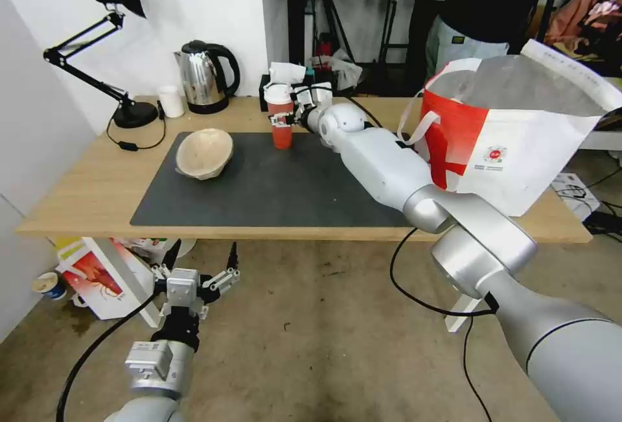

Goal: Pick up the trash from the table and place it into the takeout bag.

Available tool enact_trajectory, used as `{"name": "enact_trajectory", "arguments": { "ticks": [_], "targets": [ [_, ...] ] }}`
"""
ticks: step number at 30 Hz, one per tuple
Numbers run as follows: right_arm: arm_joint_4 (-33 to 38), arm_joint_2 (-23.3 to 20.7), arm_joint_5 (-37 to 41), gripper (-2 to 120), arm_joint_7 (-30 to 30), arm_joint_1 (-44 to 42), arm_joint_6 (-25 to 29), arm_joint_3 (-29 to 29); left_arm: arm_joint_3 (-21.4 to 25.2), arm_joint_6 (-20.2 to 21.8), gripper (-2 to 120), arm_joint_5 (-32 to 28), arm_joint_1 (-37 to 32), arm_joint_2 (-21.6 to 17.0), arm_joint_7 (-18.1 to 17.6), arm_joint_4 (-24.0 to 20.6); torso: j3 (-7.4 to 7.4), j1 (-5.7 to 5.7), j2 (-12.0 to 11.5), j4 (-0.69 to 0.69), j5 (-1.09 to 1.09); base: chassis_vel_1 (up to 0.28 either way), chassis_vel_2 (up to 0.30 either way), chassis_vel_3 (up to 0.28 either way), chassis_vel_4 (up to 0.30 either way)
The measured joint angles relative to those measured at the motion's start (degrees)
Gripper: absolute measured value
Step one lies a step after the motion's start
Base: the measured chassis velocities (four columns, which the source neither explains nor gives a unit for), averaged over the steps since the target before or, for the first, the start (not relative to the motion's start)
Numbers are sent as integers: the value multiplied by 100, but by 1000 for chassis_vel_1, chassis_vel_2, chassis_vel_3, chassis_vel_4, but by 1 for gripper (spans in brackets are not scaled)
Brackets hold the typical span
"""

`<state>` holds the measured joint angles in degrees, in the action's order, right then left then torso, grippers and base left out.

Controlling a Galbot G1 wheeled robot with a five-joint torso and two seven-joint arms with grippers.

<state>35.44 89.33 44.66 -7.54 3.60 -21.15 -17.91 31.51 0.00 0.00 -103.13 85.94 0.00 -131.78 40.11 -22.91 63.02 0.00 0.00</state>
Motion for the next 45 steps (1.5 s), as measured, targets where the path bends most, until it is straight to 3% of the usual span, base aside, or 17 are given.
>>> {"name": "enact_trajectory", "arguments": {
  "ticks": [10, 14, 19, 22, 45],
  "targets": [
    [-81, 48, -21, 99, -216, -24, 120, 50, 0, 0, 100, 0, 0, 0, 0, 0, 0, 0, 0, 0, 0, 0, 0, 0, 0],
    [-106, 54, -27, 93, -293, -16, 195, 59, 0, 0, 100, 0, 0, 0, 0, 0, 0, 0, 0, 0, 0, 0, 0, 0, 0],
    [-160, 56, -27, 80, -416, 6, 296, 68, 0, 0, 100, 0, 0, 0, 0, 0, 0, 0, 0, 0, 0, 0, 0, 0, 0],
    [-182, 57, -29, 63, -433, 7, 327, 68, 0, 0, 100, 0, 0, 0, 0, 0, 0, 0, 0, 0, 0, 0, 0, 0, 0],
    [138, -185, 127, 11, -379, -71, 343, 124, 0, 0, 100, 0, 0, 0, 0, 0, 0, -2, 0, 0, 0, 0, 0, 0, 0]
  ]
}}
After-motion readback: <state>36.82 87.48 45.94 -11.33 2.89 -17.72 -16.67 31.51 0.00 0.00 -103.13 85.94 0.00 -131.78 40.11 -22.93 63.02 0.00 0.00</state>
